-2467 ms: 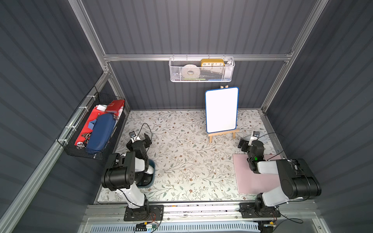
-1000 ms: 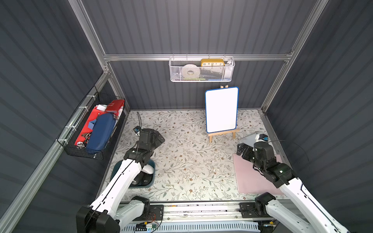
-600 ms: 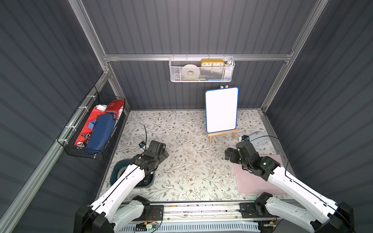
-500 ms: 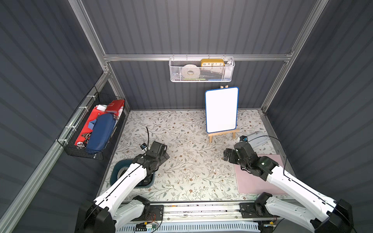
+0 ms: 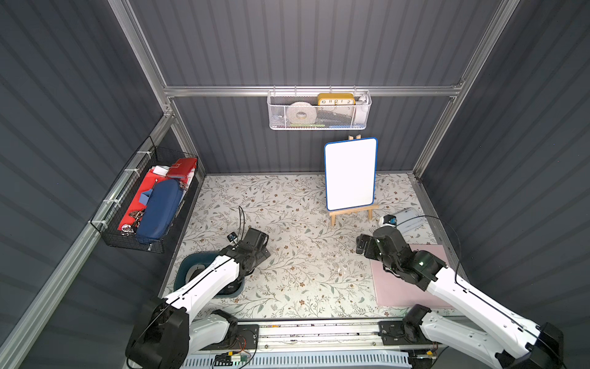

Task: Take out the mouse from the storage box
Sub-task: Move the storage box to the center of the board.

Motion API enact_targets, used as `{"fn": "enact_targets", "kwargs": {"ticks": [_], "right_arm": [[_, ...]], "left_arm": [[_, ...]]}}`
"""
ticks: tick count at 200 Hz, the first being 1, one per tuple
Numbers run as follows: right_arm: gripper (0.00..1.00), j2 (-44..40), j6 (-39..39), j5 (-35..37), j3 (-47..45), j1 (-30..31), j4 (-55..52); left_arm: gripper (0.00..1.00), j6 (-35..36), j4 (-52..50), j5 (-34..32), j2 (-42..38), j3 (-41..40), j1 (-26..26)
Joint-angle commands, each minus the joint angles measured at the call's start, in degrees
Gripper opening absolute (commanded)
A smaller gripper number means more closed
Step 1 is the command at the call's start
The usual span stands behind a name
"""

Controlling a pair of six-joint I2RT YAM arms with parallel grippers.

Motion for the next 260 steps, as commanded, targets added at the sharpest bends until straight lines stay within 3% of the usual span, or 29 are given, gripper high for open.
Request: {"fn": "enact_targets", "kwargs": {"ticks": [1,24,88,144,169,215,231,260], "right_arm": [[0.99,-0.81,0.46,2.06,0.77,0.28,-1.92],[0.99,-0.83,0.66,2.41,0.30,0.36,-1.93],[0.99,0.33,1.74,2.80,-0.35,0.35,-2.39],[0.99,0.64,2.35,3.22,-0.16,0.56,-3.02],[0.99,1.11,2.50,2.10,-0.07,1.09,-2.61],[0.99,4.73,4.11,0.67,1.08,6.07,0.12],[0.99,7.76,4.89,1.54,2.28,9.66,1.51],[0.99,13.63,6.68,2.65,4.98,15.05,3.67]], "left_arm": [[0.98,-1.71,4.24,3.80,1.24,0.01,-2.49],[0.92,-2.28,7.12,5.20,2.05,0.96,-5.21],[0.91,-5.28,12.48,4.74,11.44,8.34,-15.29],[0.92,-3.69,14.96,4.48,20.37,18.46,-23.00],[0.95,-2.01,12.00,3.95,18.08,20.71,-23.02],[0.99,-1.31,-3.60,-12.50,3.15,21.22,-21.78],[0.99,-4.98,-9.63,-15.91,-1.84,18.83,-17.29],[0.99,-10.24,-14.58,-15.63,-10.61,12.03,-7.37]]}}
